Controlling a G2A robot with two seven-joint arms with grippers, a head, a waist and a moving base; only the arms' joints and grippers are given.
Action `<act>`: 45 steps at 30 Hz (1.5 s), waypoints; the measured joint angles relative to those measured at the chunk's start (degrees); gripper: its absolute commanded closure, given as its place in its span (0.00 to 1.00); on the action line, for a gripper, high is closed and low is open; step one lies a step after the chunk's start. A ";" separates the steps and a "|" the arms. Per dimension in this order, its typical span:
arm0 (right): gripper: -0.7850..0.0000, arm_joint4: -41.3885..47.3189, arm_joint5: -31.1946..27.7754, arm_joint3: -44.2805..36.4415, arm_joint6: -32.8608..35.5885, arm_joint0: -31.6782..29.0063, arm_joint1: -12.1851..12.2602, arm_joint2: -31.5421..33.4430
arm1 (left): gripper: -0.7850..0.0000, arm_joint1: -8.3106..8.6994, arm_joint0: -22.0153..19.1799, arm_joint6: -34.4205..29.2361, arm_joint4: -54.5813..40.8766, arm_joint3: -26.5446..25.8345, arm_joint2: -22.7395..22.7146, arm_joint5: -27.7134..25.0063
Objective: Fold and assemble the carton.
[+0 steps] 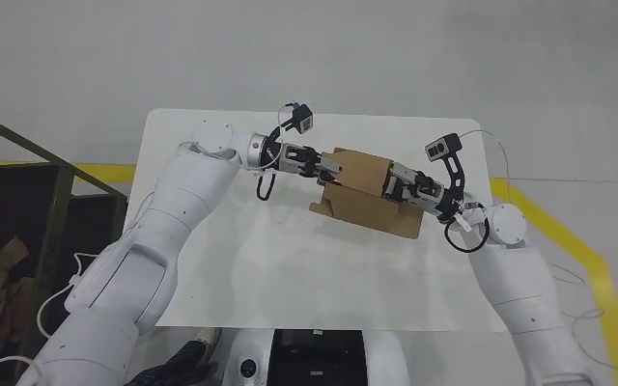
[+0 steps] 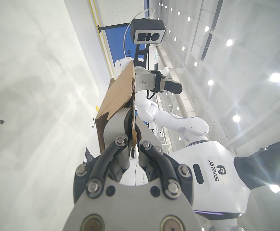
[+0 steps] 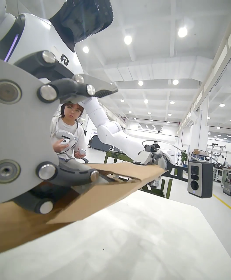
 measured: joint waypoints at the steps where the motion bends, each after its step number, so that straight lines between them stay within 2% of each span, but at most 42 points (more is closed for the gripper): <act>1: 0.50 -0.11 0.10 0.10 0.00 0.05 0.00 0.00 | 1.00 -0.02 0.01 -0.04 0.00 0.06 0.02 0.04; 12: 0.55 -3.57 0.60 1.11 -0.99 0.87 -0.04 -0.77 | 1.00 -0.27 -0.60 0.09 1.50 -0.36 0.53 -0.09; 23: 0.63 -6.67 0.11 1.16 -2.92 0.76 0.01 -1.07 | 1.00 -0.36 -0.69 0.32 2.19 -0.65 0.51 -0.32; 25: 0.68 -7.18 0.08 1.06 -3.44 0.70 -0.02 -1.24 | 1.00 -0.43 -0.70 0.25 2.19 -0.62 0.57 -0.25; 31: 0.73 -8.68 0.07 1.06 -4.36 0.81 -0.04 -1.57 | 1.00 -0.52 -0.81 0.12 2.32 -0.46 0.52 -0.12; 33: 0.77 -9.01 0.07 1.11 -4.52 0.84 -0.04 -1.65 | 1.00 -0.53 -0.80 0.10 2.35 -0.45 0.47 -0.10; 39: 1.00 -9.98 -0.04 1.30 -4.89 0.89 -0.04 -1.91 | 1.00 -0.53 -0.58 -0.11 2.30 -0.31 0.29 0.11; 45: 1.00 -10.31 -0.10 1.37 -5.00 0.90 -0.04 -2.05 | 1.00 -0.46 -0.45 -0.17 2.34 -0.11 -0.02 0.17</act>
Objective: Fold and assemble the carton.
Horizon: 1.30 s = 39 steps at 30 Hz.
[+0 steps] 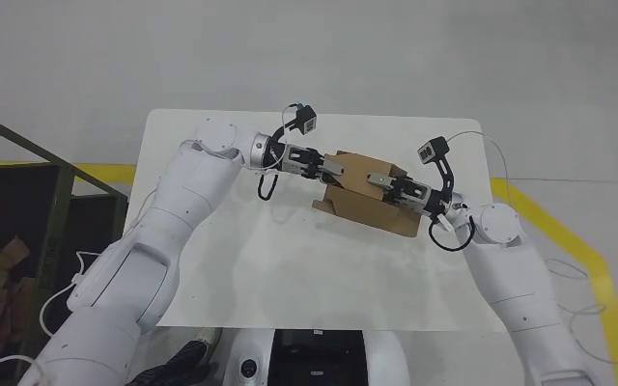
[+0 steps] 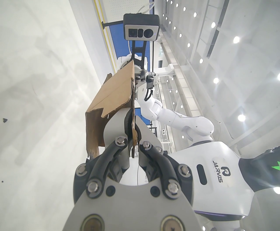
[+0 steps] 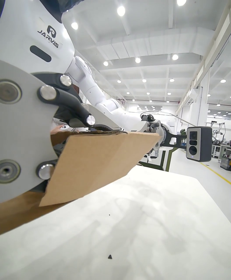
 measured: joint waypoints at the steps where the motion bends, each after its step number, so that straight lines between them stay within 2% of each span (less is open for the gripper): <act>1: 1.00 -0.02 0.01 0.00 -0.02 0.00 0.00 -0.01 | 0.69 0.00 0.02 -0.01 0.03 -0.02 -0.04 0.01; 2: 1.00 -0.02 0.03 -0.02 -0.03 0.01 0.01 -0.02 | 0.00 0.01 0.02 -0.03 0.07 -0.03 -0.07 0.03; 9: 1.00 -0.61 0.86 -0.16 -1.14 0.01 0.17 0.67 | 0.00 0.39 -0.14 0.56 0.83 -0.06 -1.03 -0.57; 15: 1.00 -2.60 2.25 -0.08 -4.79 -0.03 0.57 2.80 | 0.00 1.53 0.67 1.33 1.29 -1.29 -3.45 -1.33; 25: 1.00 -6.42 4.16 0.90 -10.98 2.10 0.78 4.61 | 0.00 3.42 4.04 -0.78 2.20 -7.49 -6.38 0.76; 30: 1.00 -6.34 4.91 1.59 -12.90 3.94 0.54 4.38 | 0.00 3.48 5.40 -2.04 2.12 -10.02 -5.71 2.03; 34: 1.00 -5.47 5.92 1.48 -13.90 4.92 0.23 3.64 | 0.00 2.86 5.70 -2.28 1.95 -10.68 -3.83 2.63; 35: 1.00 -5.24 6.10 1.27 -13.99 5.00 0.17 3.47 | 0.12 2.68 5.59 -2.14 2.07 -10.55 -3.34 2.76; 36: 1.00 -5.02 6.26 1.01 -14.05 5.03 0.12 3.33 | 0.36 2.50 5.42 -1.88 2.24 -10.35 -2.88 2.80; 37: 1.00 -4.73 6.44 0.62 -14.06 5.01 0.06 3.19 | 0.53 2.25 5.17 -1.24 2.46 -9.90 -2.36 2.82; 39: 1.00 -4.30 6.63 -0.03 -14.02 4.85 0.01 3.09 | 0.62 1.92 4.75 -0.25 2.74 -9.02 -1.69 2.98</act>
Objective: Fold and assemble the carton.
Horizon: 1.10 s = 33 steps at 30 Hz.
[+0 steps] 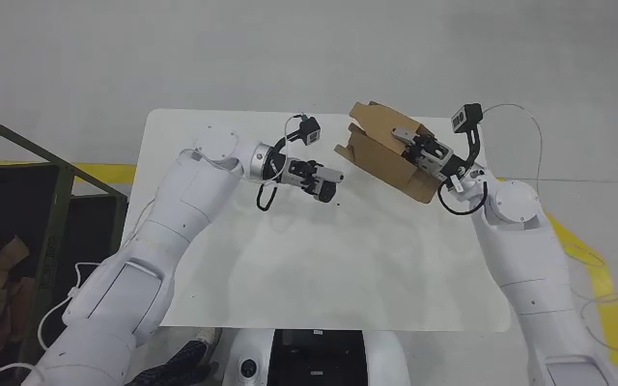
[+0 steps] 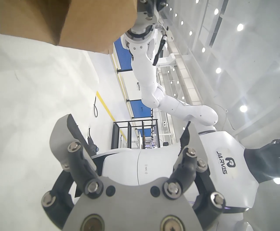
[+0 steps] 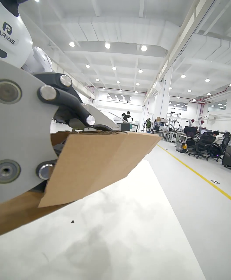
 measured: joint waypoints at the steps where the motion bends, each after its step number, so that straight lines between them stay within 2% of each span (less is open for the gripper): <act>1: 1.00 0.26 0.11 -0.48 0.09 -0.18 -0.02 -0.03 | 0.62 -0.21 -0.33 0.41 0.16 0.59 0.39 0.03; 9: 1.00 1.05 1.16 -3.82 0.65 -1.92 0.01 -0.02 | 0.72 -1.40 -2.26 0.98 0.63 4.01 2.37 -0.33; 15: 1.00 1.74 1.81 -6.54 1.03 -3.56 0.09 0.31 | 0.86 -2.00 -3.07 1.91 0.65 6.73 2.92 -0.83; 19: 1.00 1.86 2.26 -7.97 1.27 -4.68 0.17 0.52 | 0.91 -2.28 -3.48 2.13 0.43 7.73 2.96 -1.28; 33: 1.00 3.50 4.15 -11.17 2.72 -7.15 0.21 0.25 | 0.96 -2.98 -3.87 3.01 0.30 9.45 2.99 -2.07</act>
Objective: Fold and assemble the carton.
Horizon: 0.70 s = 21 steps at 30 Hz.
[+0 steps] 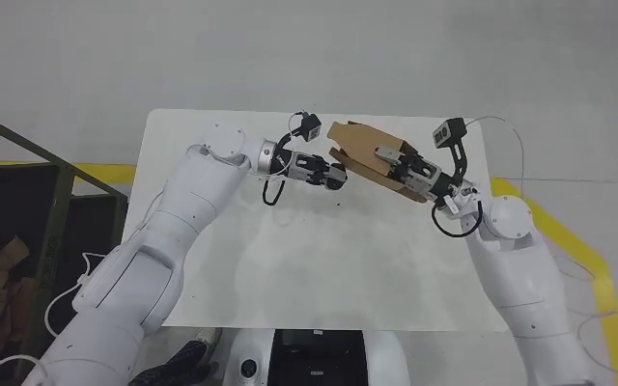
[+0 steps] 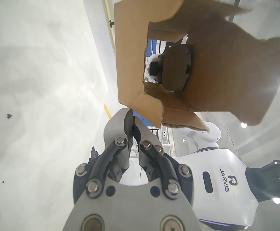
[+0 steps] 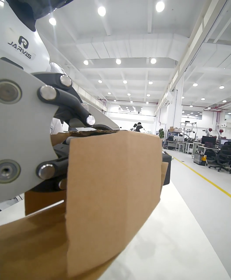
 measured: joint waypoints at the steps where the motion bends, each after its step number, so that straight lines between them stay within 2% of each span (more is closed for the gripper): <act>1: 1.00 0.15 0.11 -0.30 0.12 -0.22 0.01 -0.01 | 0.97 -0.05 0.01 0.07 -0.05 0.08 -0.03 -0.08; 21: 1.00 1.02 1.66 -4.34 1.02 -3.39 0.03 -0.90 | 1.00 -0.31 0.46 1.67 -0.68 -0.32 -1.49 -1.17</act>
